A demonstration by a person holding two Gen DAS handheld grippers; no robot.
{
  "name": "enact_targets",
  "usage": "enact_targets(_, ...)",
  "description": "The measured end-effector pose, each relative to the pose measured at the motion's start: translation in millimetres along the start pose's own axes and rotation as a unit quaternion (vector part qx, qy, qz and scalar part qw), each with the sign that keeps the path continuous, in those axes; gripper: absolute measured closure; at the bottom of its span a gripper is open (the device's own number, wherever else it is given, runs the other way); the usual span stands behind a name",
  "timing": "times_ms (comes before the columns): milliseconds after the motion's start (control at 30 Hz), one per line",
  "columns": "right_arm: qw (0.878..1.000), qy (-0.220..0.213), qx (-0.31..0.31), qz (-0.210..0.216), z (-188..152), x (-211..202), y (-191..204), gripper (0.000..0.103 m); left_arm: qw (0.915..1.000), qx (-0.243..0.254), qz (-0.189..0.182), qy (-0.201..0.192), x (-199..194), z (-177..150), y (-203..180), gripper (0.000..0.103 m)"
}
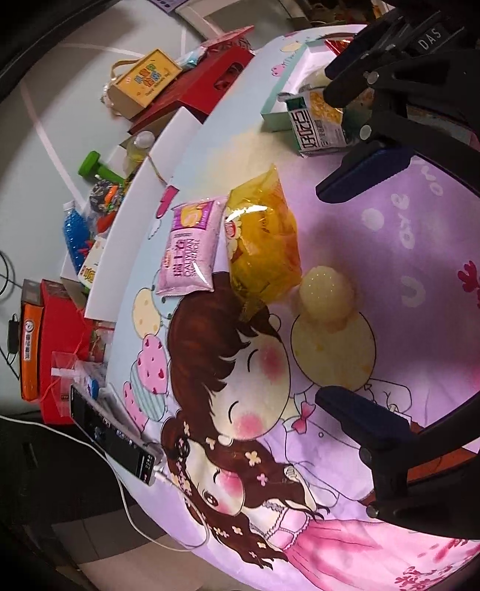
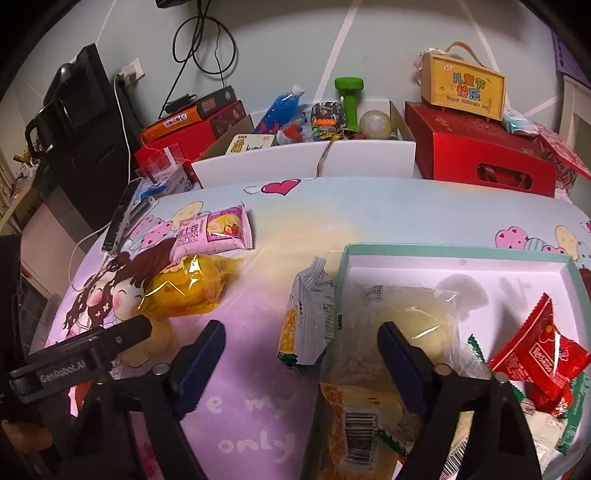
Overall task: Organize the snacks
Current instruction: 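Reach the left tool to the yellow jelly cup while the right tool approaches the white-green snack bag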
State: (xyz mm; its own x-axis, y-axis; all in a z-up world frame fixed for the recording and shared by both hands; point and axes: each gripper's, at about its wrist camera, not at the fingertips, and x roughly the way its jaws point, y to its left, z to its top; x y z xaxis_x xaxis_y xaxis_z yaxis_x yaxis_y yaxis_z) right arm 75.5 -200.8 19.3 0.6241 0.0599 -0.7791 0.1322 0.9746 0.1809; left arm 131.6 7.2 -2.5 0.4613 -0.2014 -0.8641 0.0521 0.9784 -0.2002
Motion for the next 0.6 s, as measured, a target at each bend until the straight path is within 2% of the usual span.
enact_targets(100, 1.000, 0.002, 0.001, -0.001, -1, 4, -1, 0.024, 0.9999, 0.005, 0.002, 0.011, 9, -2, -3, 0.009)
enact_targets(167, 1.000, 0.004, 0.002, -0.002, -1, 6, -1, 0.026, 0.9998, 0.008, 0.004, 0.018, 13, -3, -4, 0.017)
enact_targets(267, 1.000, 0.007, 0.006, -0.006, -2, 9, -2, 0.035, 0.9996, 0.014, 0.007, 0.024, 17, -5, -6, 0.022)
enact_targets(333, 1.000, 0.009, 0.010, -0.005, -2, 11, -3, 0.036, 0.9995, 0.017, 0.006, 0.027, 19, -6, -7, 0.038)
enact_targets(367, 1.000, 0.009, 0.011, -0.005, -2, 11, -4, 0.038, 0.9994, 0.018, 0.006, 0.029, 20, -6, -7, 0.040)
enact_targets(467, 1.000, 0.011, 0.015, -0.005, -2, 13, -5, 0.050, 0.9992, 0.020, 0.008, 0.034, 22, -8, -8, 0.044)
enact_targets(533, 1.000, 0.014, 0.018, -0.004, -3, 14, -6, 0.051, 0.9992, 0.020, 0.007, 0.035, 23, -8, -7, 0.049)
enact_targets(600, 1.000, 0.016, 0.021, -0.004, -4, 15, -7, 0.065, 0.9991, 0.021, 0.008, 0.036, 24, -8, -7, 0.059)
